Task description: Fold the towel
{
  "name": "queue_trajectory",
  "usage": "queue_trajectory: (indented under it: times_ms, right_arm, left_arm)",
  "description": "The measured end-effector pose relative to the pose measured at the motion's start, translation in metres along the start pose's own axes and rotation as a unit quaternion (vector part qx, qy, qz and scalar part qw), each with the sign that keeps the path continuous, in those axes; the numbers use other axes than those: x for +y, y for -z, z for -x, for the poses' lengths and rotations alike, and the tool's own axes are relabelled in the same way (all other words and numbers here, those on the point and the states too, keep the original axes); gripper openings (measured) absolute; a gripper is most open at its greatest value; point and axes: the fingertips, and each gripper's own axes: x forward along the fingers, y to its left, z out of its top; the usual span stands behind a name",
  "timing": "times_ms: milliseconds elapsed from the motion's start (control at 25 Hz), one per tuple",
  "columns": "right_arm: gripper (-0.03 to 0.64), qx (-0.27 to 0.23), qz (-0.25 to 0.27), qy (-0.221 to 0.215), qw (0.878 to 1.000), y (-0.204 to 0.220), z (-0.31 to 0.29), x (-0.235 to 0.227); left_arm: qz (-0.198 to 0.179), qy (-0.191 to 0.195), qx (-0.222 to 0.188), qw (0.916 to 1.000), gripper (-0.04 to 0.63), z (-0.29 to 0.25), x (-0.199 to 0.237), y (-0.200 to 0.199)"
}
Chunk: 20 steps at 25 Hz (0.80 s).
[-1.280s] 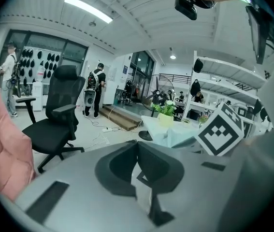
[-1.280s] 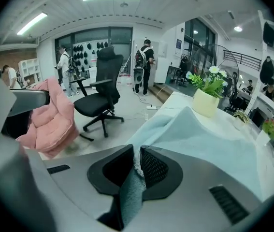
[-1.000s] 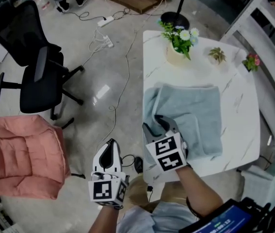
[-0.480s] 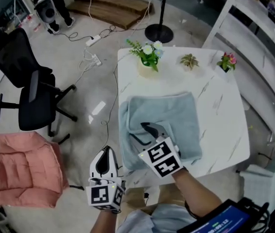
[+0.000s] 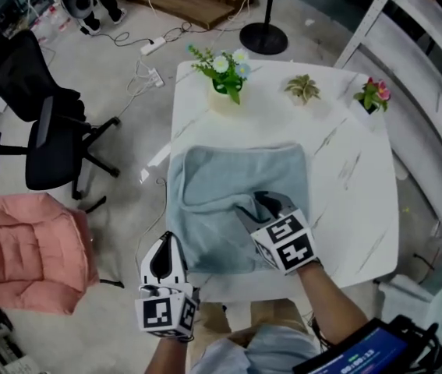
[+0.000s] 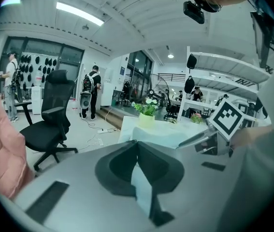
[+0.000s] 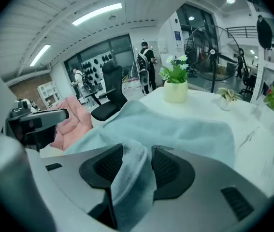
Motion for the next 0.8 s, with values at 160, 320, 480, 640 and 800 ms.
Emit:
queue_trajectory:
  times_ms: [160,320,480,640,800]
  right_arm:
    - [0.194,0.023,-0.01,-0.035,0.999,0.016,-0.015,-0.004]
    - [0.074,0.008,0.014,-0.033,0.999,0.007,-0.011,0.004]
    - [0.04,-0.024,0.051,-0.031,0.998,-0.017,0.005,0.036]
    - [0.038,-0.032,0.114,-0.026,0.993,-0.023,0.013,0.085]
    - [0.042,-0.029,0.185,-0.033,0.982,-0.012,0.009,0.142]
  left_arm:
    - [0.009,-0.03,0.004,0.9995,0.008,0.003,-0.004,0.011]
    - [0.016,-0.048,0.009,0.9987,0.008,0.017,0.002,0.022]
    - [0.024,-0.064,0.006,0.9976,0.008,0.035,0.015,0.015]
    - [0.032,-0.06,-0.017,0.9975,0.008,0.063,0.026,0.008]
    - [0.035,-0.055,-0.023,0.9976,0.008,0.094,0.041,0.015]
